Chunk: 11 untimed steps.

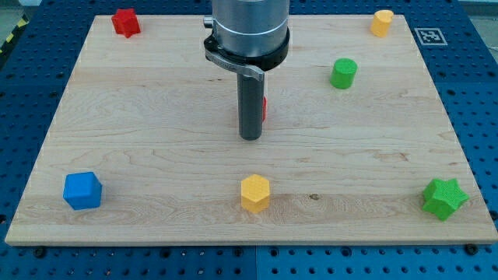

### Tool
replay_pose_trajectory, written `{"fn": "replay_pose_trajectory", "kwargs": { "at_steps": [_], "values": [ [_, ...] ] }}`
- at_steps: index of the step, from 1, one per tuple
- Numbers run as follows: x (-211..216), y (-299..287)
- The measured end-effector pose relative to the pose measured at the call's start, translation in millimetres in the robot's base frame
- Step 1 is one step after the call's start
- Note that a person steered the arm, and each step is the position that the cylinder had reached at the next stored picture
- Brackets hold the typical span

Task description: Push the red circle towards the left center of the board

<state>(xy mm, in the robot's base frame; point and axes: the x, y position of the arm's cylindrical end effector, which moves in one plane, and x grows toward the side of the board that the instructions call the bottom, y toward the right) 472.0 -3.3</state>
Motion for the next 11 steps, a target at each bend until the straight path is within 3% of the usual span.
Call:
{"fn": "replay_pose_trajectory", "kwargs": {
  "at_steps": [2,4,5,7,10,11],
  "values": [
    [-1,2],
    [-6,52],
    [-33,52],
    [-37,12],
    [-37,-121],
    [-37,-127]
  ]
}}
